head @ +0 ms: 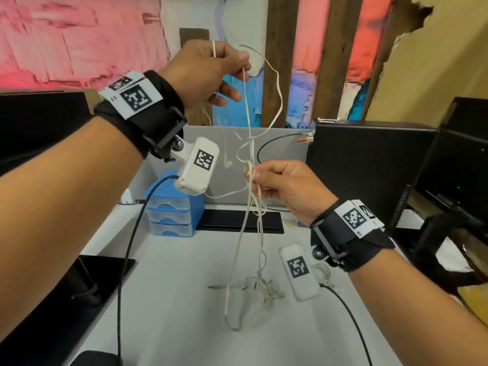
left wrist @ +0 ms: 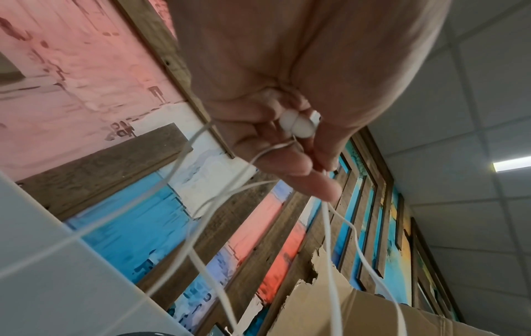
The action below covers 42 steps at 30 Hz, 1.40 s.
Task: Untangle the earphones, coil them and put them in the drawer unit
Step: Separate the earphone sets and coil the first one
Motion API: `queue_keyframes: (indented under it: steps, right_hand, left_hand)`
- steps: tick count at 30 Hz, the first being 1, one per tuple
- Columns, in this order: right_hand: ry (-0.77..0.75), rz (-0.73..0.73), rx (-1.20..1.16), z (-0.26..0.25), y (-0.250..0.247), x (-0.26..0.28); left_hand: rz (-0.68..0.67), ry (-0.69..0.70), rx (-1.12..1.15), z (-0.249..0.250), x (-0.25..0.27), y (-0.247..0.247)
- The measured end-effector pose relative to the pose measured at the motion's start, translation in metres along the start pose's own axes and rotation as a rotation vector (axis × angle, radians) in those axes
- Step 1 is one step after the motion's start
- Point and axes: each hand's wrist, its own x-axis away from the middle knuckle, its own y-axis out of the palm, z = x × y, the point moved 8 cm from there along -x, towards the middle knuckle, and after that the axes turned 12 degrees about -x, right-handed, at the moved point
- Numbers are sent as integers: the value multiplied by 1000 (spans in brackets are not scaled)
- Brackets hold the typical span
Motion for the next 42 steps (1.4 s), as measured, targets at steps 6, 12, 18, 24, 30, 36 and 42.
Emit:
queue_keyframes:
  steps: [6, 12, 18, 24, 30, 36, 42]
  right_hand:
    - [16, 142, 33, 13, -24, 2]
    - [33, 131, 70, 15, -30, 8]
    - [118, 125, 155, 22, -35, 18]
    - [142, 244, 240, 42, -50, 20]
    - [150, 235, 150, 59, -49, 20]
    - [303, 57, 828, 76, -29, 15]
    - [68, 31, 434, 21, 19, -13]
  left_hand:
    - [123, -17, 107, 0, -3, -19]
    - [228, -64, 195, -8, -1, -35]
    - [398, -101, 270, -24, 0, -69]
    - [582, -150, 386, -41, 2, -115]
    - [533, -159, 257, -41, 5, -118]
    - [271, -82, 64, -10, 1, -73]
    - [15, 70, -136, 29, -1, -19]
